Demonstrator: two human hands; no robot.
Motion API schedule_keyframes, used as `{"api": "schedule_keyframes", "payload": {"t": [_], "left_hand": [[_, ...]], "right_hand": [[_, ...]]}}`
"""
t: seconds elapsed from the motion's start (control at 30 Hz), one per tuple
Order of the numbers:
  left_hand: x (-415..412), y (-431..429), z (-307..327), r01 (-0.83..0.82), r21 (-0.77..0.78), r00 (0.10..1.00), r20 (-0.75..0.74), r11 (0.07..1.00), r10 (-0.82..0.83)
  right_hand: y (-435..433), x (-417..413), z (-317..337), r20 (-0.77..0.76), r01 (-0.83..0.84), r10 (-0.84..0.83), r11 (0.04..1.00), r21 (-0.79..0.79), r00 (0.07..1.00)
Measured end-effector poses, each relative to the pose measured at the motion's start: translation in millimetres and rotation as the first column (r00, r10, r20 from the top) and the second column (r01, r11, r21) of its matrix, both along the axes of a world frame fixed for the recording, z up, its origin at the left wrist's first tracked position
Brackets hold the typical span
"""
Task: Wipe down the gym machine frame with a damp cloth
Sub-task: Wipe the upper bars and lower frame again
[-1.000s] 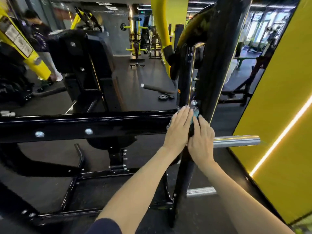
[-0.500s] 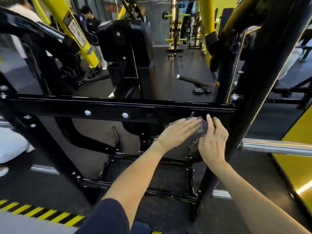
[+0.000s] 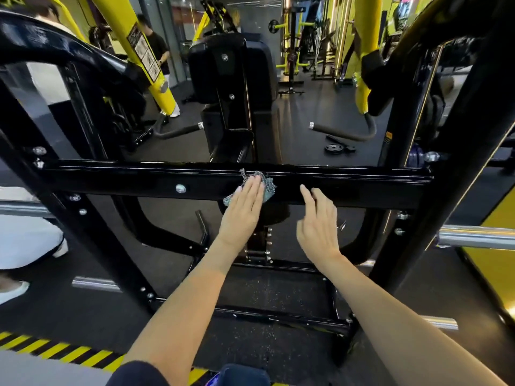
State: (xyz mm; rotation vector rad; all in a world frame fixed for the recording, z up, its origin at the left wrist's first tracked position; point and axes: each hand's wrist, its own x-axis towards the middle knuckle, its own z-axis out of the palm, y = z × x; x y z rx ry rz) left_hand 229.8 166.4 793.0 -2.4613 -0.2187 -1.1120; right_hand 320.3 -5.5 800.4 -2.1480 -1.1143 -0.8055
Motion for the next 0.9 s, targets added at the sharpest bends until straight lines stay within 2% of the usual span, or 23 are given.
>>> {"api": "schedule_keyframes", "payload": {"t": [0.07, 0.17, 0.23, 0.3, 0.33, 0.37, 0.4, 0.43, 0.47, 0.5, 0.6, 0.63, 0.7, 0.8, 0.9], "left_hand": [[-4, -1, -1, -0.003, -0.047, 0.999, 0.045, 0.999, 0.005], [-7, -5, -4, 0.026, -0.227, 0.989, 0.146, 0.973, 0.007], [-4, -10, -5, 0.093, -0.360, 0.970, 0.241, 0.928, -0.004], [6, -25, -6, 0.144, -0.532, 0.933, 0.353, 0.834, 0.065], [9, -31, -6, 0.179, -0.651, 0.890, 0.426, 0.737, 0.160], [10, -34, -3, 0.253, -0.779, 0.817, 0.489, 0.574, 0.304], [9, -32, 0, 0.315, -0.872, 0.741, 0.472, 0.374, 0.477], [7, -27, 2, 0.346, -0.924, 0.693, 0.367, 0.160, 0.620], [4, -25, 2, 0.350, -0.937, 0.669, 0.268, 0.024, 0.693], [2, -28, 4, 0.347, -0.938, 0.658, 0.239, -0.007, 0.714], [7, -40, 15, 0.438, -0.884, 0.622, 0.431, 0.165, 0.654], [12, -43, 18, 0.455, -0.868, 0.607, 0.464, 0.196, 0.645], [20, -46, 19, 0.448, -0.871, 0.613, 0.463, 0.201, 0.640], [31, -66, 9, 0.342, -0.916, 0.724, 0.399, 0.210, 0.562], [50, -105, -5, 0.262, -0.945, 0.837, 0.324, 0.196, 0.442]], "right_hand": [[9, -10, 0, -0.009, -0.012, 0.012, 1.000, -0.005, 1.000], [17, -20, -3, 0.003, -0.022, 0.022, 0.999, -0.045, 1.000], [14, -23, -6, 0.018, -0.006, 0.007, 0.996, -0.088, 1.000], [6, -22, -11, 0.023, 0.021, -0.018, 0.992, -0.121, 1.000], [0, -21, -14, 0.014, 0.027, -0.026, 0.992, -0.127, 1.000], [-7, -18, -16, 0.003, 0.036, -0.036, 0.991, -0.126, 0.999], [-14, -15, -18, -0.006, 0.052, -0.053, 0.991, -0.125, 0.999], [-22, -11, -19, -0.015, 0.073, -0.075, 0.990, -0.124, 0.997], [-29, -7, -20, -0.028, 0.096, -0.099, 0.988, -0.118, 0.995], [-34, -2, -21, -0.046, 0.114, -0.120, 0.987, -0.110, 0.992], [-38, 0, -26, -0.122, 0.129, -0.141, 0.986, -0.104, 0.982], [-37, -3, -27, -0.129, 0.124, -0.137, 0.986, -0.108, 0.982], [-35, -6, -27, -0.110, 0.099, -0.112, 0.988, -0.123, 0.988], [-36, -1, -24, -0.107, 0.070, -0.083, 0.990, -0.119, 0.991], [-43, 3, -23, -0.202, 0.076, -0.092, 0.993, -0.089, 0.975]]}}
